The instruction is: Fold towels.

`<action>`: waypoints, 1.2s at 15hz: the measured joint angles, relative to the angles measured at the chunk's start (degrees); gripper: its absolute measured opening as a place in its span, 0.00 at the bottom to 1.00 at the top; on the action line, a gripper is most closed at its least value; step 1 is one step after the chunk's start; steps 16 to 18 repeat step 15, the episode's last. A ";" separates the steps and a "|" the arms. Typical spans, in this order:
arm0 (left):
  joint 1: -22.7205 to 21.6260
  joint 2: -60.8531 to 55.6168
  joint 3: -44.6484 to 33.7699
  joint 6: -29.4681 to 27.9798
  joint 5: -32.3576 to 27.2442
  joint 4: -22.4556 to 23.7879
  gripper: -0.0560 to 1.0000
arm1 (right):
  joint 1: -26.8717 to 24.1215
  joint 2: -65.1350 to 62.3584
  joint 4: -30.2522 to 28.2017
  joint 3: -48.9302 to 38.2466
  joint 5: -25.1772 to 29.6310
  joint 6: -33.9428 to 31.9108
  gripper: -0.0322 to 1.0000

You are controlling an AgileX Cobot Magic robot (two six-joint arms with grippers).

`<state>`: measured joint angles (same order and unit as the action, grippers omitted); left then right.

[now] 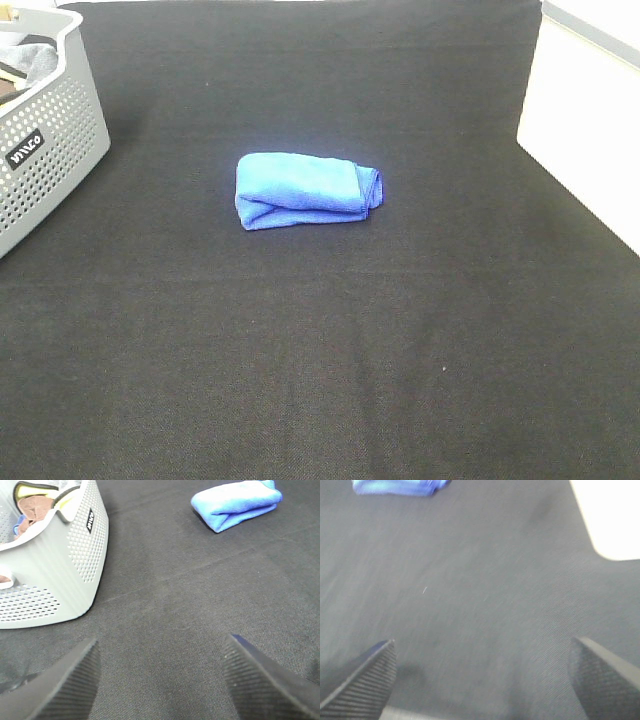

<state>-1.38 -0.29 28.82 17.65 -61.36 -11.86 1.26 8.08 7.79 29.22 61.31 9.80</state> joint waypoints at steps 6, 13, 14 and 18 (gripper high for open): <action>0.00 0.00 0.00 0.00 0.00 0.00 0.68 | -0.11 -7.85 0.40 0.00 0.00 0.00 0.88; 0.00 0.00 0.00 0.00 0.00 0.00 0.68 | -0.11 -8.25 0.57 0.00 0.00 0.00 0.88; 0.00 0.00 0.00 0.00 0.00 0.00 0.68 | -0.11 -8.25 0.57 0.00 0.00 0.00 0.88; 0.00 0.00 0.00 0.00 0.00 0.00 0.68 | -0.11 -8.25 0.57 0.00 0.00 0.00 0.88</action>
